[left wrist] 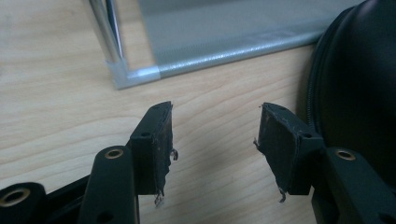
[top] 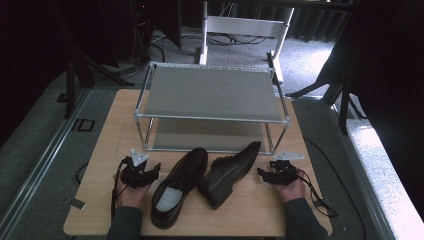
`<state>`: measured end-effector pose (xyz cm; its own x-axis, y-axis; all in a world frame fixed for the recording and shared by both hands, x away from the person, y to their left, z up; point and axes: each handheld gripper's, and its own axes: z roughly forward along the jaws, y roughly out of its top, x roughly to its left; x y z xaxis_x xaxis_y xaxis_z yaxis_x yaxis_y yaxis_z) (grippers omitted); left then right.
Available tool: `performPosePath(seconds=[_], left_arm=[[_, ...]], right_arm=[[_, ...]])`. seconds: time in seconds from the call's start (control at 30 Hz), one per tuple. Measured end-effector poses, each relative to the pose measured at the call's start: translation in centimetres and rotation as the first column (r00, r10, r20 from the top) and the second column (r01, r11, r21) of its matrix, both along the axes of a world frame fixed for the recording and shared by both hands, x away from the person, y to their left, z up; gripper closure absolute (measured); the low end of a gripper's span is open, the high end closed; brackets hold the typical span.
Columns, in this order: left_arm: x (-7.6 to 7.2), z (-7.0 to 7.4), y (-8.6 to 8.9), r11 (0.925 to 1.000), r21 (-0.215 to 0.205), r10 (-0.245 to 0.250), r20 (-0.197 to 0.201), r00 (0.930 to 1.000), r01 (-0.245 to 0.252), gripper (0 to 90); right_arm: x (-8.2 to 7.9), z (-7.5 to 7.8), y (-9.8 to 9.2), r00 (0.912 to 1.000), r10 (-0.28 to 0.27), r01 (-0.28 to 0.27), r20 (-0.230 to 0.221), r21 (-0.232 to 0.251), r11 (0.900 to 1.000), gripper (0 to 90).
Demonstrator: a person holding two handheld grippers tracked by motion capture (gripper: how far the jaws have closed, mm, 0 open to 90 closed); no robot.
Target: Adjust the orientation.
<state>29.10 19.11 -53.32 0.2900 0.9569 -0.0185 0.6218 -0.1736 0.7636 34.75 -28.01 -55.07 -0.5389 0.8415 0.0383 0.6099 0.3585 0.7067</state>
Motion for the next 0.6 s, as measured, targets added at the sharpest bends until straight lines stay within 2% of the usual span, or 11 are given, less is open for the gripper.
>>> performPosePath(seconds=[0.13, 0.37, 0.5, 0.6], left_arm=[[-0.6, 0.5, 0.3, 0.9998, -0.02, 0.0, 0.013, 0.9999, 0.0, 45.2], [-2.2, 2.1, 1.2, 0.994, -0.102, -0.034, 0.042, 0.9985, 0.038, 45.2], [-2.9, 3.2, 1.3, 0.9919, -0.107, -0.061, 0.062, 0.9962, 0.068, 45.4], [-3.4, 3.9, 1.4, 0.9888, -0.127, -0.071, 0.069, 0.9951, 0.079, 46.1]], right_arm=[[-0.5, 0.1, -0.1, 1.0, -0.005, 0.005, -0.006, -0.015, 1.0, 33.8], [-1.1, 0.5, 0.1, 0.9999, -0.006, 0.007, 0.013, -0.055, 0.998, 33.8], [-1.3, 0.4, 0.3, 0.9998, 0.001, 0.0, 0.017, -0.077, 0.997, 33.7], [-1.2, 0.2, 0.3, 0.9999, -0.002, 0.003, 0.015, -0.084, 0.996, 32.7]])
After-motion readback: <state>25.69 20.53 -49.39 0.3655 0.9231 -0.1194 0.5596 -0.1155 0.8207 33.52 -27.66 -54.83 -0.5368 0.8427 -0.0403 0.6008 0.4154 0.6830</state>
